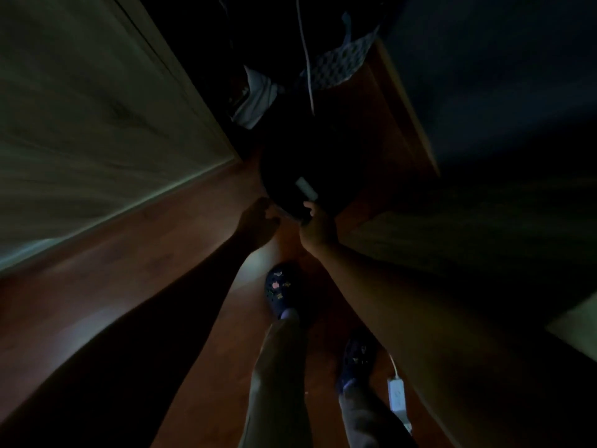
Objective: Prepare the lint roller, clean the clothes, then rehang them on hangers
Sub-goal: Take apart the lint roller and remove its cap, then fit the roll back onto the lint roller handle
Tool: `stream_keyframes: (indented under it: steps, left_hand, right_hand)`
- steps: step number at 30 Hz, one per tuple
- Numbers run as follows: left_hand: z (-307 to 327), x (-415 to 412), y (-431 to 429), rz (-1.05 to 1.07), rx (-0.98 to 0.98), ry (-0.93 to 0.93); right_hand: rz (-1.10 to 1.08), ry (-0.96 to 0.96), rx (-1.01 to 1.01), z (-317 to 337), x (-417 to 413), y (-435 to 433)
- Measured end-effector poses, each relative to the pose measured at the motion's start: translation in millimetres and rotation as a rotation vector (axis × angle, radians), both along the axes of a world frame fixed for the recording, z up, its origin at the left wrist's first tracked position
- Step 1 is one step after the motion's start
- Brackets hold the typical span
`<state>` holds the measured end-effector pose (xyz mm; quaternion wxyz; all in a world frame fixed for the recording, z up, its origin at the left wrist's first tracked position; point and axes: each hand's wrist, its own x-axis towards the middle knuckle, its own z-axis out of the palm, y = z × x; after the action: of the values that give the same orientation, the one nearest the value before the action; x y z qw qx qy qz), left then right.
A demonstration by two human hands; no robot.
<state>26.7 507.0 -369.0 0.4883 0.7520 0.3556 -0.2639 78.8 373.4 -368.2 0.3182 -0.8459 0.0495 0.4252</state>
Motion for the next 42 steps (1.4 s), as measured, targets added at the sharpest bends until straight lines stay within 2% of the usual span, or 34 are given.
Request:
stream_keyframes:
  steps: [3, 5, 9, 11, 17, 20, 22, 25, 29, 31, 34, 37, 42]
  left_hand:
    - [62.9, 4.5, 0.7, 0.188, -0.062, -0.067]
    - [111.6, 7.7, -3.4, 0.266, -0.036, -0.11]
    - [215.2, 25.4, -33.5, 0.175, 0.057, -0.312]
    - [249.6, 40.2, -53.4, 0.051, 0.083, -0.42]
    - [341.0, 96.2, -162.5, -0.275, 0.181, -0.627]
    - [362.1, 115.1, -238.8, -0.428, 0.175, -0.713]
    - [367.0, 122.9, -286.4, -0.53, 0.141, -0.728]
    - [366.0, 123.5, -349.9, -0.746, 0.116, -0.774]
    - [339.9, 132.1, -390.6, -0.97, 0.191, -0.734]
    - [308.6, 141.9, -400.1, -1.035, 0.307, -0.743]
    - [327.4, 134.8, -411.8, -1.086, 0.499, -0.652]
    - [336.5, 118.9, -405.1, -1.068, 0.647, -0.556]
    - [338.5, 79.0, -371.5, -0.968, 0.633, -0.476]
  right_hand:
    - [0.002, -0.022, 0.069, 62.3, 4.3, -4.9]
    - [-0.011, -0.081, 0.102, 106.7, 12.2, -11.8]
    - [-0.114, -0.275, 0.213, 203.1, 36.1, -41.2]
    - [-0.183, -0.389, 0.243, 245.5, 46.5, -64.3]
    - [-0.297, -0.601, 0.281, 339.9, 51.1, -196.5]
    - [-0.325, -0.673, 0.242, 347.8, 38.8, -275.2]
    - [-0.304, -0.721, 0.133, 346.2, 26.6, -320.4]
    - [-0.255, -0.908, -0.013, 337.0, 13.3, -382.0]
    - [-0.144, -0.775, -0.126, 317.8, 7.0, -436.1]
    - [-0.148, -0.796, -0.163, 301.1, -2.1, -447.2]
    - [-0.155, -0.865, -0.12, 292.4, -7.2, -451.1]
    - [-0.195, -0.739, -0.051, 298.7, 1.8, -447.3]
    - [-0.163, -0.781, -0.054, 286.7, 1.4, -432.9]
